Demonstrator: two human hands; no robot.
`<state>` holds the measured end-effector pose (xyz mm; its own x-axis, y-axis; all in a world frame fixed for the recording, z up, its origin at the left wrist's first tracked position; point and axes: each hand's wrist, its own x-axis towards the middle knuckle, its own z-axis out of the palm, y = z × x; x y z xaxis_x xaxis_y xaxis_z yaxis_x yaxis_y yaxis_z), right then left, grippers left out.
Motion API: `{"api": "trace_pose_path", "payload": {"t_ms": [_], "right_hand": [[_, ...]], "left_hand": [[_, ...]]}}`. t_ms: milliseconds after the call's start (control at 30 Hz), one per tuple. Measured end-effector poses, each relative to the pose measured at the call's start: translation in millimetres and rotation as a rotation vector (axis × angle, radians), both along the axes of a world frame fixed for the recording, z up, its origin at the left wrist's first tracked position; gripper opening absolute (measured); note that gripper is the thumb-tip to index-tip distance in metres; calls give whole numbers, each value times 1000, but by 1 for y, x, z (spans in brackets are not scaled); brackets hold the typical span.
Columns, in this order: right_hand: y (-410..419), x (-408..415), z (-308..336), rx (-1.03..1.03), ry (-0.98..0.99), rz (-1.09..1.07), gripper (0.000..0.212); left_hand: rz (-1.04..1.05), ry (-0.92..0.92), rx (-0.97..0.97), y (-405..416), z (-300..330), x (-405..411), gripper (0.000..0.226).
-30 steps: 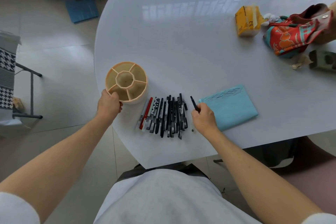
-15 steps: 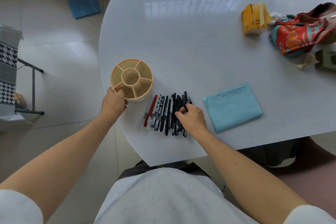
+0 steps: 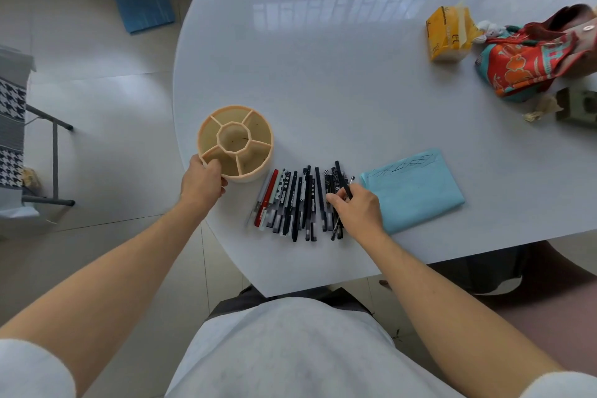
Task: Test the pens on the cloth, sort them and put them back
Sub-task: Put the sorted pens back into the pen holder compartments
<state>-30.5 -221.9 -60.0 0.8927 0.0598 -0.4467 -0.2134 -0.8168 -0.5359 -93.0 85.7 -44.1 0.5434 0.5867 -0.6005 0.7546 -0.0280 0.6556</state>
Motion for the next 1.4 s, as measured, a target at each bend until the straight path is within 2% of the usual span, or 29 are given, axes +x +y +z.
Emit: {"api": "trace_pose_path", "payload": {"t_ms": [233, 367, 533, 733, 833, 1033, 1267, 1400], "right_hand": [[9, 4, 5, -78, -15, -14, 18], [21, -1, 9, 1, -44, 36, 11], [56, -15, 7, 54, -11, 180, 14], [67, -21, 2, -117, 5, 284, 32], [75, -20, 4, -208, 33, 310, 27], [67, -11, 4, -229, 112, 210, 20], [29, -11, 4, 19, 78, -26, 21], [21, -10, 4, 52, 68, -21, 22]], "left_hand": [[-12, 5, 9, -2, -2, 0, 35], [-17, 10, 17, -2, -3, 0, 35], [-13, 10, 7, -2, -2, 0, 34], [-14, 13, 1, 0, -3, 0, 34], [-16, 16, 2, -1, -4, -1, 34], [-5, 4, -5, 1, -4, 0, 37], [-6, -8, -14, 3, -5, -1, 39], [-2, -8, -21, 4, -6, -1, 36]]}}
